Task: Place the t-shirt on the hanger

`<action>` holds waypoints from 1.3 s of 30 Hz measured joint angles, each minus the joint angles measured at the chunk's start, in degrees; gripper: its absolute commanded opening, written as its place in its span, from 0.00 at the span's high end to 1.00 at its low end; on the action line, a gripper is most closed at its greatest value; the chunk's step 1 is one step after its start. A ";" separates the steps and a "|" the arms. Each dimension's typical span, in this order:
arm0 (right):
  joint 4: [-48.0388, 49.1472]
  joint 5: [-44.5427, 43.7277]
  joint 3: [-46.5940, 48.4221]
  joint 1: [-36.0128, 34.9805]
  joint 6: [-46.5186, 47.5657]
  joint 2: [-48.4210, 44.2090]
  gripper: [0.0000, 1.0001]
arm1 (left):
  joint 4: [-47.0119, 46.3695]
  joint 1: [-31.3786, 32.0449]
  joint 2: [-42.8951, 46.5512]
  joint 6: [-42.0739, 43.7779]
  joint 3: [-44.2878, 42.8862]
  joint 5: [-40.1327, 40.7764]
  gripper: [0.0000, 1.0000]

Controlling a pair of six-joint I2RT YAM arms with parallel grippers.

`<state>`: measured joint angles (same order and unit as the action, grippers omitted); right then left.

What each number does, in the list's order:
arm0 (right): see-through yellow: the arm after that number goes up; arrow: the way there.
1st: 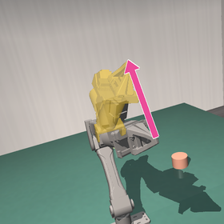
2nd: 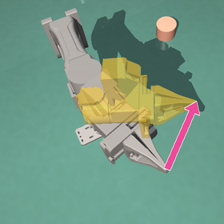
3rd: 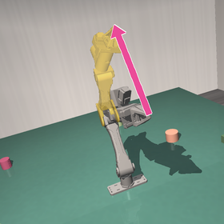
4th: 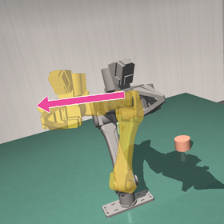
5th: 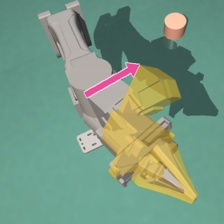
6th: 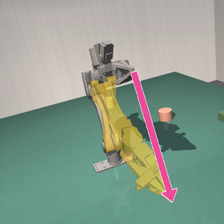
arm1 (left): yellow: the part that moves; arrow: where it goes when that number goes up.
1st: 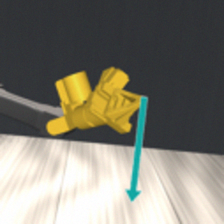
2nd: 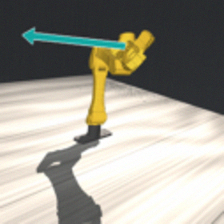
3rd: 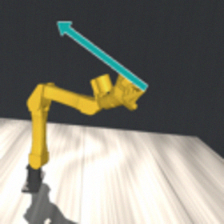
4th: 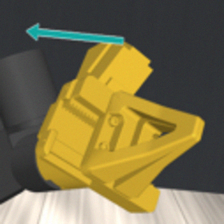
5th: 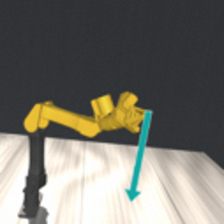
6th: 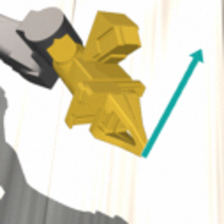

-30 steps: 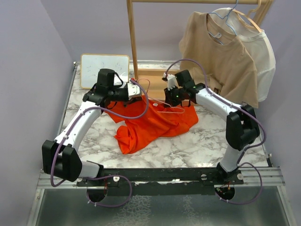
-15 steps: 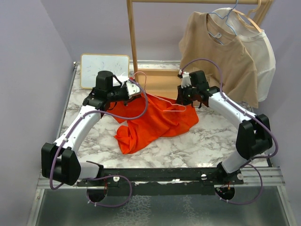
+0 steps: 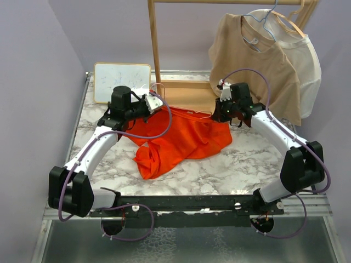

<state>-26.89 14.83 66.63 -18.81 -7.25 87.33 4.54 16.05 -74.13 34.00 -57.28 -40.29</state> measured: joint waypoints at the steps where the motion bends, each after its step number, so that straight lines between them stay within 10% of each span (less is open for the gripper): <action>1: 0.00 -0.04 0.00 0.13 -0.04 -0.13 0.99 | -0.35 0.00 0.00 -0.11 0.24 0.66 1.00; 39: -7.13 -1.79 18.36 -4.70 1.27 0.83 0.99 | -3.26 7.56 -12.11 -4.79 -11.72 -0.33 1.00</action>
<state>-34.02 13.04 84.99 -23.51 -5.98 88.16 1.28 23.62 -86.24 29.21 -68.99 -40.62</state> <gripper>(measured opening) 0.015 0.074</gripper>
